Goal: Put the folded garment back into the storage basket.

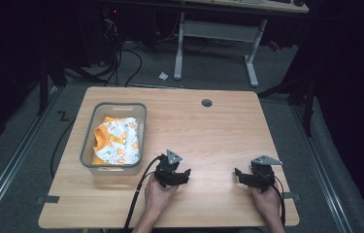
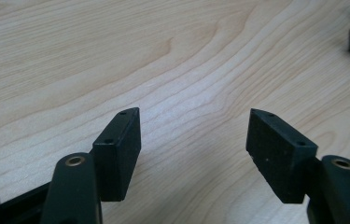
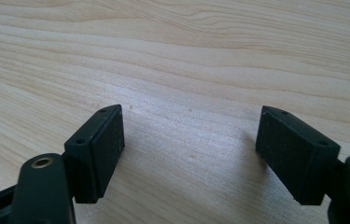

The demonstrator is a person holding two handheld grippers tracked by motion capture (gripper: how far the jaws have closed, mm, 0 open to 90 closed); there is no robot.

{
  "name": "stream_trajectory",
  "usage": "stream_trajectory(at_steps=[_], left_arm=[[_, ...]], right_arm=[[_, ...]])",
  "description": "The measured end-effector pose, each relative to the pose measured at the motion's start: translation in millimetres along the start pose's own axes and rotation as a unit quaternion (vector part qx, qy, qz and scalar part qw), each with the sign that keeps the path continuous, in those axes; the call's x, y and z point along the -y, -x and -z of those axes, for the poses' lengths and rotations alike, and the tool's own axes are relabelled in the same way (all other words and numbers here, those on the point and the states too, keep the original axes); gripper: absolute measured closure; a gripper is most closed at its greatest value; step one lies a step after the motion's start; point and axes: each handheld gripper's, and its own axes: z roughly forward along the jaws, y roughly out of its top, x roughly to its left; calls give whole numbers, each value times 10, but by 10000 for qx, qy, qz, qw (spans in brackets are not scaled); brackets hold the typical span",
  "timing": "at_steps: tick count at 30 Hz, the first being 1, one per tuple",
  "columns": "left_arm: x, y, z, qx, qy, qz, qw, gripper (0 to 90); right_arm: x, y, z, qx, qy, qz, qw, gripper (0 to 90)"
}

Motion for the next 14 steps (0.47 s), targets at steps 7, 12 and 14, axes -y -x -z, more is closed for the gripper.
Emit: stream_trajectory(at_steps=[7,12,14], left_arm=[[95,11,-43,-209,111,-212,9995,343],[93,72,-59,-398,20,-400,9984,318],[96,76,-58,-413,22,-383,9984,307]], right_arm=[[0,0,0,0,1,2,10000,238],[1,-1,0,-4,0,-1,10000,238],[1,0,0,-8,3,11,10000,238]])
